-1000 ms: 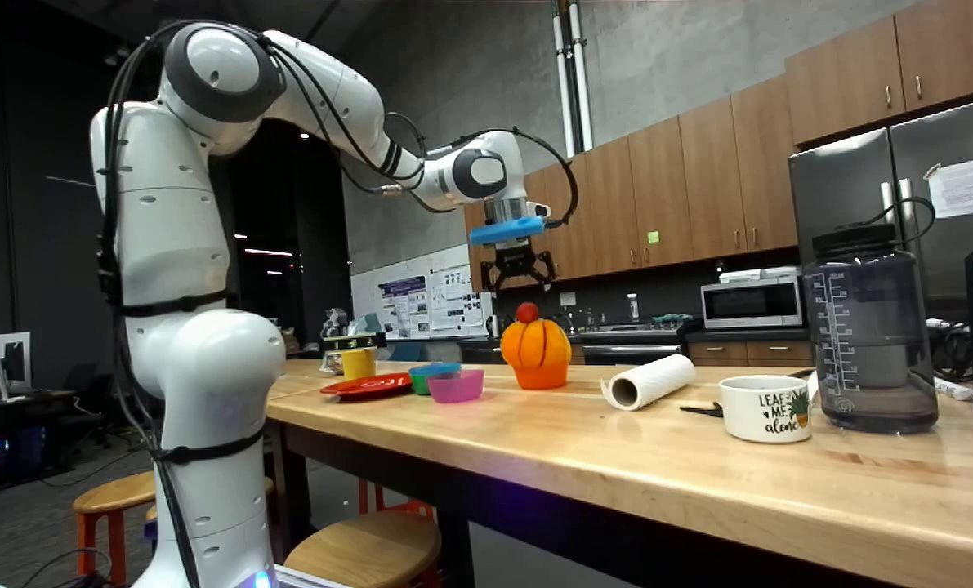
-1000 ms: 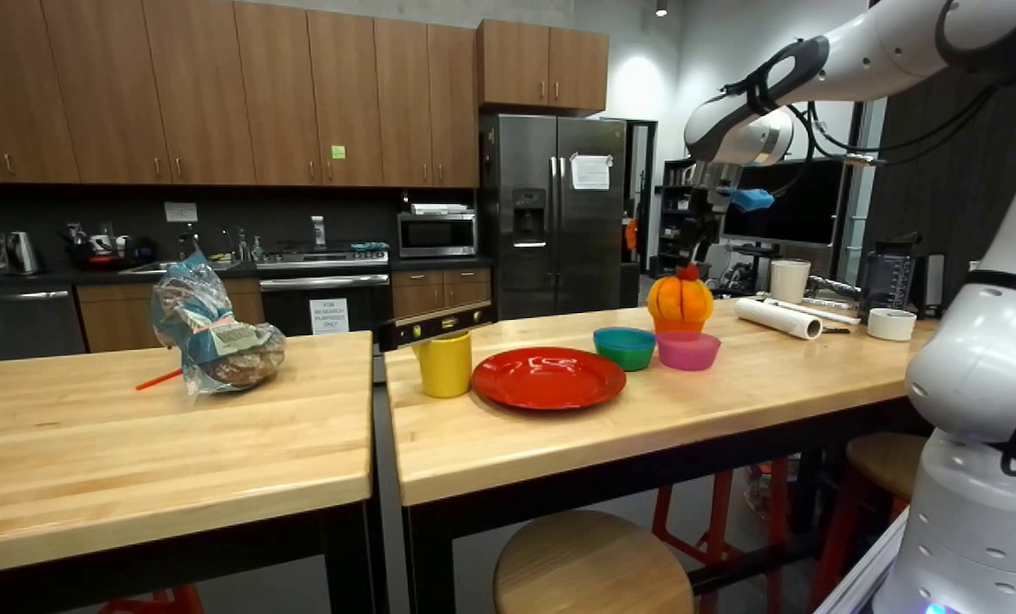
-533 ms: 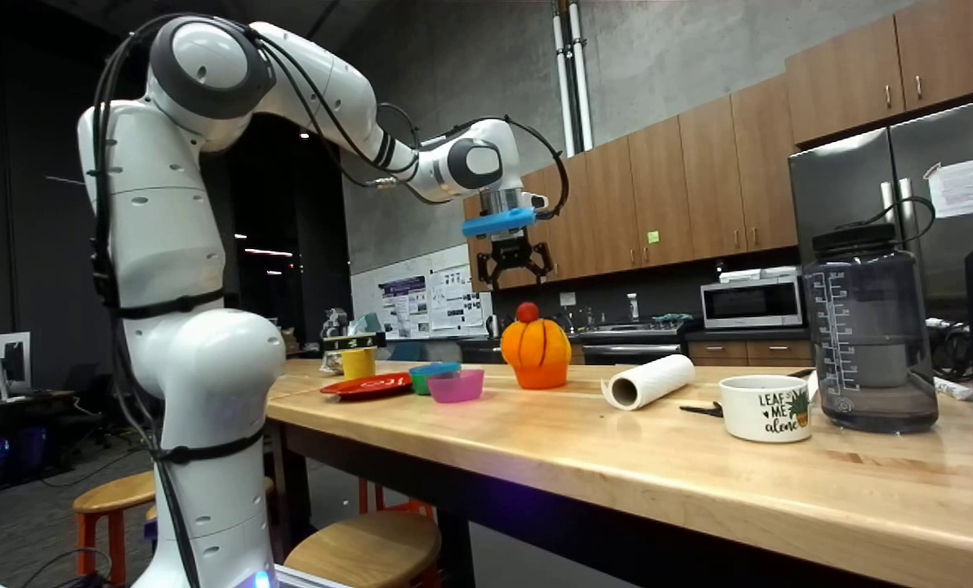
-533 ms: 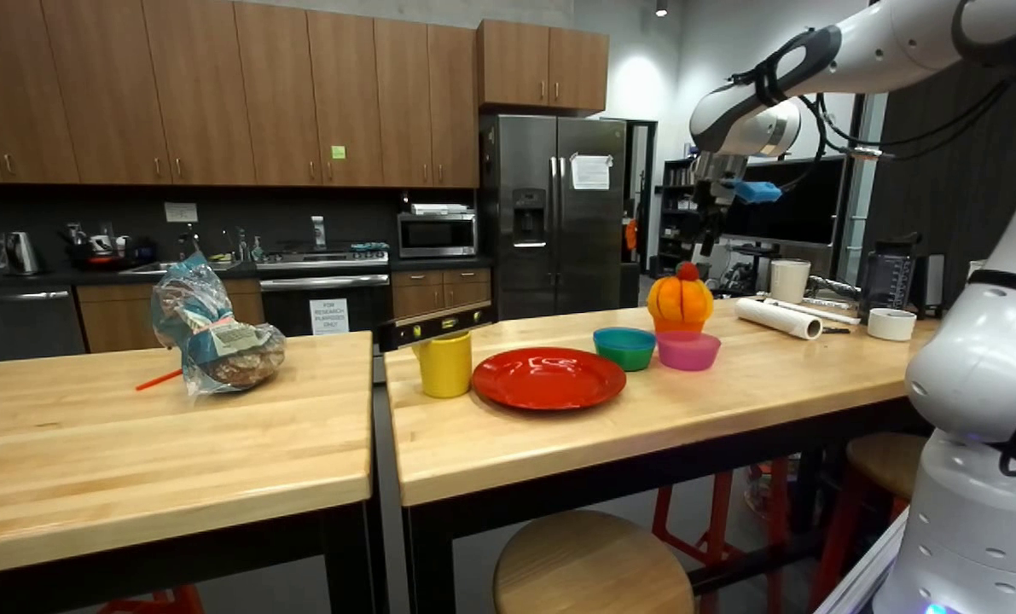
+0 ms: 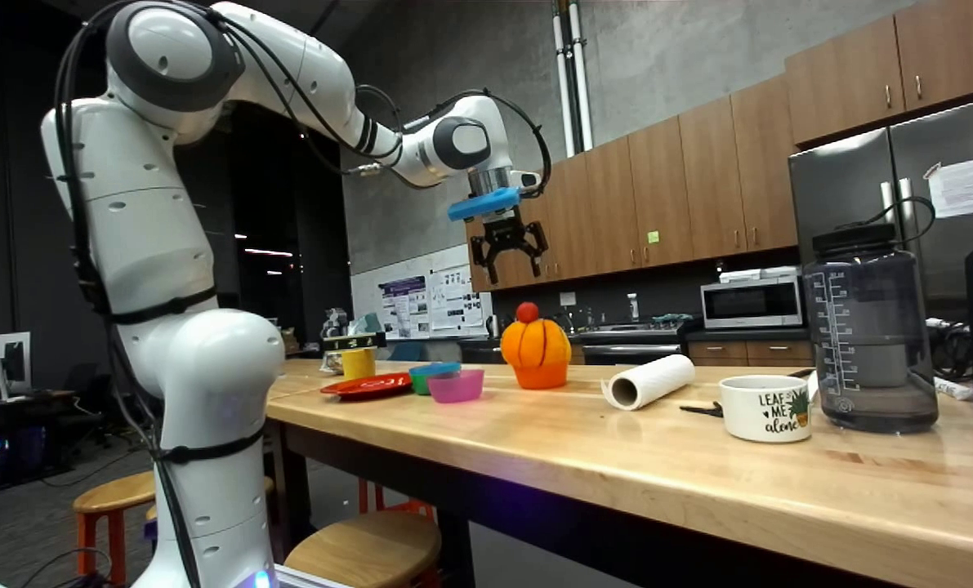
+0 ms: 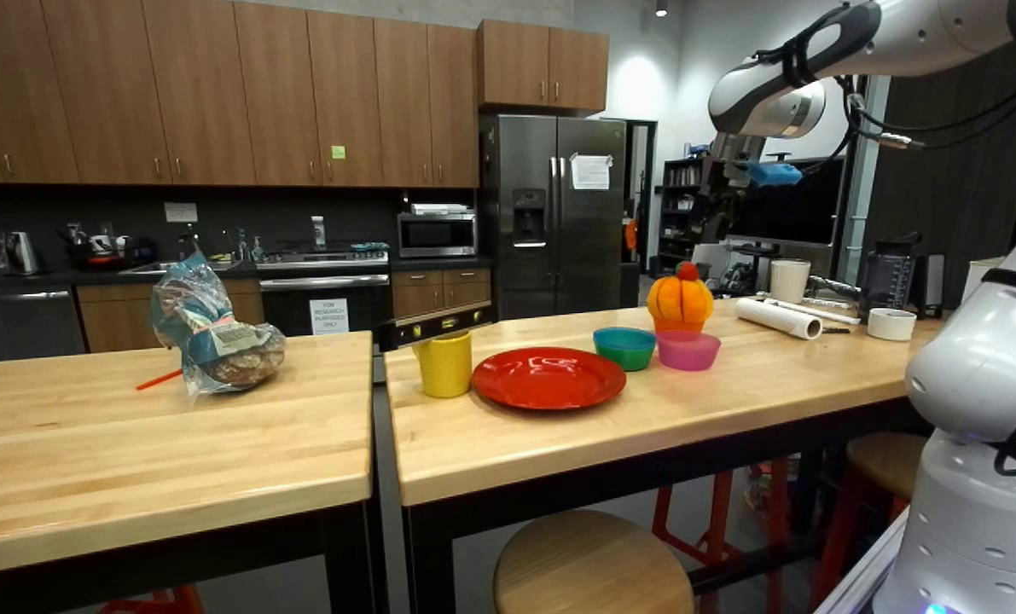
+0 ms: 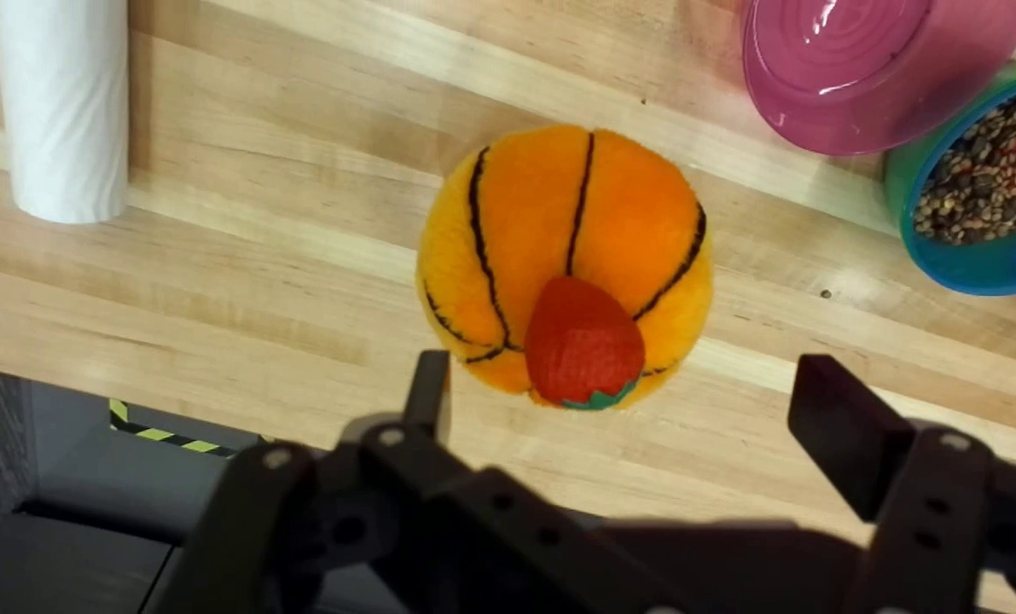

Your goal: Put the red ball on the orange thing

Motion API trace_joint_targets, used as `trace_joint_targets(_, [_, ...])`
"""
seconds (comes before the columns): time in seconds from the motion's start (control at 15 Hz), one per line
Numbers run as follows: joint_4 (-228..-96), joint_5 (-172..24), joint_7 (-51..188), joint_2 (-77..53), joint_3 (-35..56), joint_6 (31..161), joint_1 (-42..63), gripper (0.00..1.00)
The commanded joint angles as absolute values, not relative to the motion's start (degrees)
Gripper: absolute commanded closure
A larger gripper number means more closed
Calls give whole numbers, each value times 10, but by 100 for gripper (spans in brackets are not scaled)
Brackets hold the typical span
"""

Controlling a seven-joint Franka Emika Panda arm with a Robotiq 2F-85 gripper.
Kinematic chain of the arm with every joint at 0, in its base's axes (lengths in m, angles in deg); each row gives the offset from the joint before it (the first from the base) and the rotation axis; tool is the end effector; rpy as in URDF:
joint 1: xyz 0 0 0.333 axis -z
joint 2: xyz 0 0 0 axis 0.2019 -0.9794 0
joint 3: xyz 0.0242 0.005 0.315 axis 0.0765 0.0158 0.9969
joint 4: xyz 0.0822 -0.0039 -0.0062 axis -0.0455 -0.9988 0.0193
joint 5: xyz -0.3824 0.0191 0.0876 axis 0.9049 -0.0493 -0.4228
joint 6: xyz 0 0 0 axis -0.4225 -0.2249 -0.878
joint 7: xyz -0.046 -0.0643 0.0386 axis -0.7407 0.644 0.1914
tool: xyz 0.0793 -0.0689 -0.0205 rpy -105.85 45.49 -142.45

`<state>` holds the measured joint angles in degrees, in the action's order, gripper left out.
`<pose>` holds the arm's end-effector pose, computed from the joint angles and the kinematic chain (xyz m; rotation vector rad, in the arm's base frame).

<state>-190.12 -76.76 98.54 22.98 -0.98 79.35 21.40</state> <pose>0.4354 -0.2186 0.5722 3.0777 0.0142 0.4185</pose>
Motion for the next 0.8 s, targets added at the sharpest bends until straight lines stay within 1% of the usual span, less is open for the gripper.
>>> trace_joint_targets(0.0, [-1933,-750,967,285,-8,783,219,0])
trace_joint_targets(0.73, [-2010,-735,951,416,-12,766,225,0])
